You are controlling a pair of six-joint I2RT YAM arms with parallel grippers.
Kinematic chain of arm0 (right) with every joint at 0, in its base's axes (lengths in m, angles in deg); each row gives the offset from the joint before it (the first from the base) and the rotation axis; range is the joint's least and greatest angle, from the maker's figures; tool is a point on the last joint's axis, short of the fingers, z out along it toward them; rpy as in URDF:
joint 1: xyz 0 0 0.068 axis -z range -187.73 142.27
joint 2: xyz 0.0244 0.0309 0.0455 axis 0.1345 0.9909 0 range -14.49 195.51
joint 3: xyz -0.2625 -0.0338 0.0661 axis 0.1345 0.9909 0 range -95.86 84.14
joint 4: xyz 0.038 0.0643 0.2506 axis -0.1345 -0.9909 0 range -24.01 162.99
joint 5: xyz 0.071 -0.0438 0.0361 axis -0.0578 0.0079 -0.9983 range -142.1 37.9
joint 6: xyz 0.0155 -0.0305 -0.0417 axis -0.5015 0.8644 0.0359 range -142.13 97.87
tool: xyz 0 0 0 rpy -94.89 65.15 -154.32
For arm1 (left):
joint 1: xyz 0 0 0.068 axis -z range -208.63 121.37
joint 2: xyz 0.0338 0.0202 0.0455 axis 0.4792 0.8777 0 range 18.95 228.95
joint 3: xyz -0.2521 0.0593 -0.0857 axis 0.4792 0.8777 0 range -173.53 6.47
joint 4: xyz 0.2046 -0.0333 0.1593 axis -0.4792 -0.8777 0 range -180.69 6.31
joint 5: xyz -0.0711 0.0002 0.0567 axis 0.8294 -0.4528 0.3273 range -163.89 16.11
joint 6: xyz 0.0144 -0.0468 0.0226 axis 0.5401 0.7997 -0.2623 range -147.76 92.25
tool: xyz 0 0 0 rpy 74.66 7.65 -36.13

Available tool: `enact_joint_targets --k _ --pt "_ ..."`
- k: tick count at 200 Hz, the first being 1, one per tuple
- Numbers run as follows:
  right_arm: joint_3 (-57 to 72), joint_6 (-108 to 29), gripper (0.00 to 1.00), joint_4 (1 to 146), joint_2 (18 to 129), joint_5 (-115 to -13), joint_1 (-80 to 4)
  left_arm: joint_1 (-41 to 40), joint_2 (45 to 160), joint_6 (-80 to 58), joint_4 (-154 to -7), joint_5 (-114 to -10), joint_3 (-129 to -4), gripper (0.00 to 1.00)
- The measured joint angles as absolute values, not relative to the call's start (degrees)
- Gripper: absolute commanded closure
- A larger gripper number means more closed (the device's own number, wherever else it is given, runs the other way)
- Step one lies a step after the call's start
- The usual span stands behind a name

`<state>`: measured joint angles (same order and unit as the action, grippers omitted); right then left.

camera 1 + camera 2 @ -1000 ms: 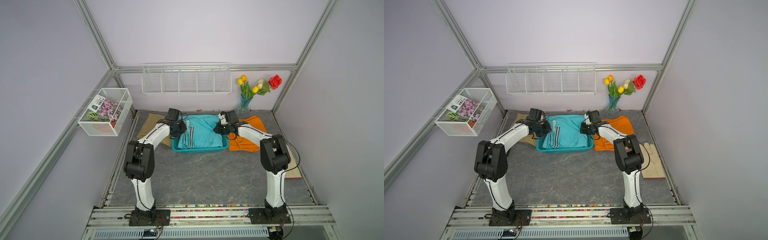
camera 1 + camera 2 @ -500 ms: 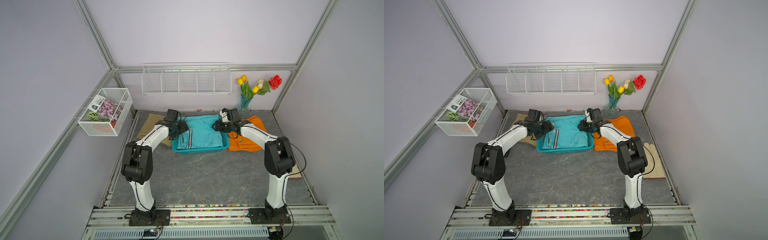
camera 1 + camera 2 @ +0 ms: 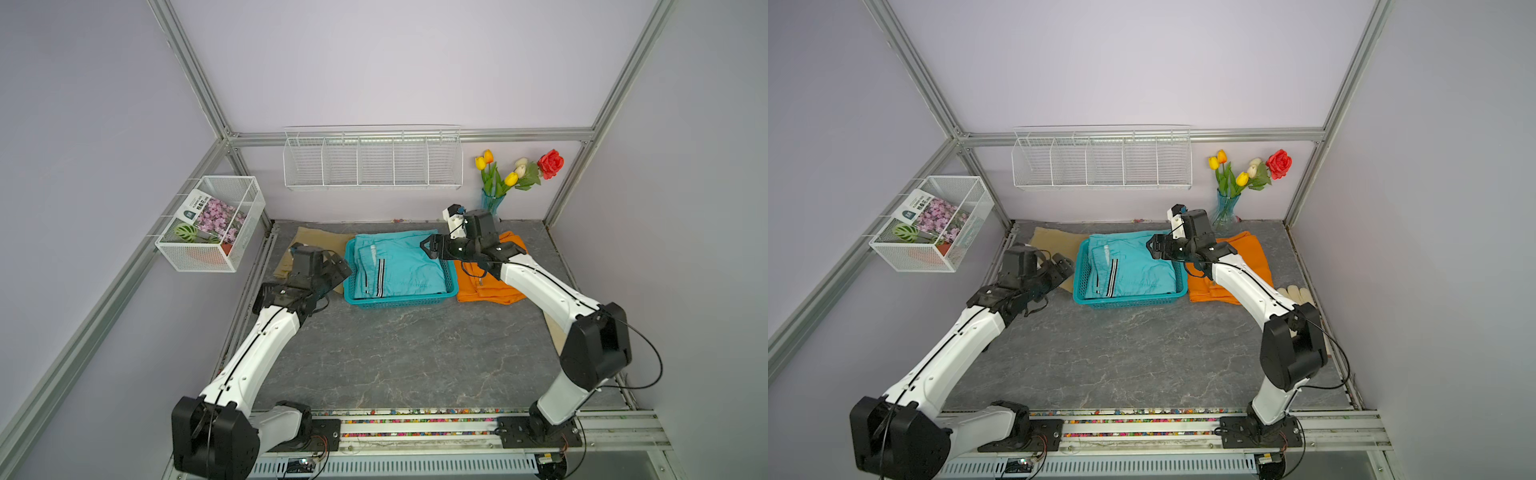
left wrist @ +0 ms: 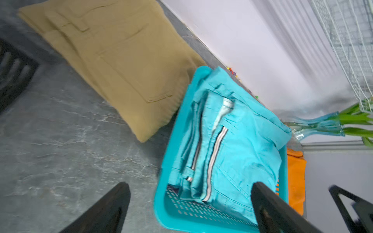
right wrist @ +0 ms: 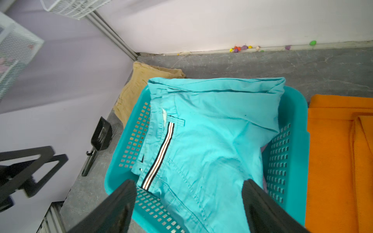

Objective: Put the folded long pants in the basket
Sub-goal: Place the long pant in the basket, then move the long pant to the center of the board.

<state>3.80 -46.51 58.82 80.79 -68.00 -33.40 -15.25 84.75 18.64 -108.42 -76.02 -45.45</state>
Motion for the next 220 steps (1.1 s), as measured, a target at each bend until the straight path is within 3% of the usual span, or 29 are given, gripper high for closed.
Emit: enact_joint_targets --k 27,44,90,160,191,220 --pt "12.4 -46.6 0.12 61.3 74.0 -66.9 -36.3 -25.7 78.8 21.8 -101.8 -73.1 -31.0 0.0" --pt "16.9 -46.7 0.12 62.3 70.3 -66.0 -38.1 -28.8 81.0 22.8 -98.8 -70.7 -27.2 0.0" --pt "23.5 -46.6 0.11 62.9 61.8 -63.8 -41.4 -31.6 99.2 25.6 -86.0 -63.7 -28.7 0.03" --pt "24.2 -46.4 0.1 63.0 59.0 -62.5 -41.6 -32.3 112.0 27.8 -74.9 -62.0 -34.8 0.04" --pt "24.2 -46.2 0.1 63.0 59.3 -62.4 -41.9 -32.4 118.5 28.5 -72.3 -61.4 -39.4 0.19" --pt "24.2 -46.0 0.1 63.0 59.9 -62.5 -41.9 -32.5 122.6 28.8 -69.4 -61.0 -41.6 0.42"
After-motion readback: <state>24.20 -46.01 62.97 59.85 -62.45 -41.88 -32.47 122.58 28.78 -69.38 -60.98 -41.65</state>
